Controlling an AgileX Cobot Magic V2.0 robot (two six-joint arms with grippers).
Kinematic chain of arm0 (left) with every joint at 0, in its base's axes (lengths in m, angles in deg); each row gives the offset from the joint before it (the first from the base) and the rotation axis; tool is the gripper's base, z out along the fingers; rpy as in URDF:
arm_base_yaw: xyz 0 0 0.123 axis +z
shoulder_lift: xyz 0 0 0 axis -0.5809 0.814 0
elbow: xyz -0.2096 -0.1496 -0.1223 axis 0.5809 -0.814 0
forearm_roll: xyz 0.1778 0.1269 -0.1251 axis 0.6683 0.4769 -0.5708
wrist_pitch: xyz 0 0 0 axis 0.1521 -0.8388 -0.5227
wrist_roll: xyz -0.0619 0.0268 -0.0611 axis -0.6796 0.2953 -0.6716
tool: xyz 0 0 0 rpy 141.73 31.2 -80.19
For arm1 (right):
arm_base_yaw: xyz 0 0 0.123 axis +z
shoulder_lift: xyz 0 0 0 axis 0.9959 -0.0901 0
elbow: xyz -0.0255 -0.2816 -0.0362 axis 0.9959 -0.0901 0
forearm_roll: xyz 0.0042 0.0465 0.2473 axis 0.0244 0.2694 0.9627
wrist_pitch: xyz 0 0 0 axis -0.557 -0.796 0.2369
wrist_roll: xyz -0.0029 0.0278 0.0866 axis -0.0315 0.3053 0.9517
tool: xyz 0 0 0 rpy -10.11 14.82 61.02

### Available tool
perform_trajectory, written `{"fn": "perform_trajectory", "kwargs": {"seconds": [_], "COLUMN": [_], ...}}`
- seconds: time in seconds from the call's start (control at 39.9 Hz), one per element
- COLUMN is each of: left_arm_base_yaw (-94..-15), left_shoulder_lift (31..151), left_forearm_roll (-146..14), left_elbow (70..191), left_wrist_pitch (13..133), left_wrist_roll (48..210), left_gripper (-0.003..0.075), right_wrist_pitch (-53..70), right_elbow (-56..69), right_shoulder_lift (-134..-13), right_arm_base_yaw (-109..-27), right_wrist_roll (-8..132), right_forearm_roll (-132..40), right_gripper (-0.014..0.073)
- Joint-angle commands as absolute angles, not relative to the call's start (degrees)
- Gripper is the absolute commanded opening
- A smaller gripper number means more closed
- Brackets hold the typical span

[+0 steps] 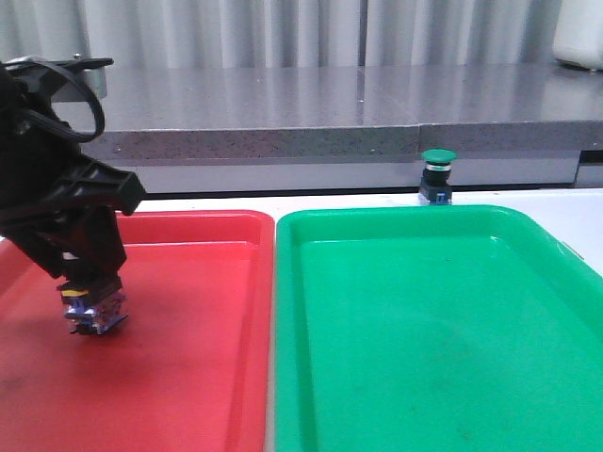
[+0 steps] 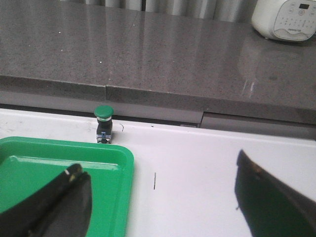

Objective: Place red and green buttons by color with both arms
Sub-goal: 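Carry the red button into the red tray and lower it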

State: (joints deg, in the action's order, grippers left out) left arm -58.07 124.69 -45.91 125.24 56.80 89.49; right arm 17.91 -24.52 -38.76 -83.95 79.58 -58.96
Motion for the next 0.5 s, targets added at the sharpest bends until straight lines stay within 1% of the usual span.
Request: {"fn": "perform_trajectory", "kwargs": {"seconds": [0.0,0.18,0.48], "left_arm_base_yaw": [-58.51,-58.51,-58.51], "left_shoulder_lift": [122.43,122.43,122.43], "left_forearm_roll": [-46.57,-46.57,-46.57], "left_elbow": [126.08,126.08,126.08], "left_wrist_pitch": [60.56,60.43,59.65], "left_wrist_roll": [88.52,88.52,88.52], "left_gripper": [0.0064,0.0068,0.0146], "right_wrist_pitch": [13.57,13.57,13.57], "right_elbow": [-22.45,-22.45,-22.45], "right_shoulder_lift": [-39.55,-39.55,-39.55], "right_arm_base_yaw": [-84.25,-84.25,-84.25], "right_wrist_roll": [79.37,79.37,79.37], "right_forearm_roll": [-58.57,-58.57,-58.57], "right_gripper": [0.0608,0.0608,0.0608]}}
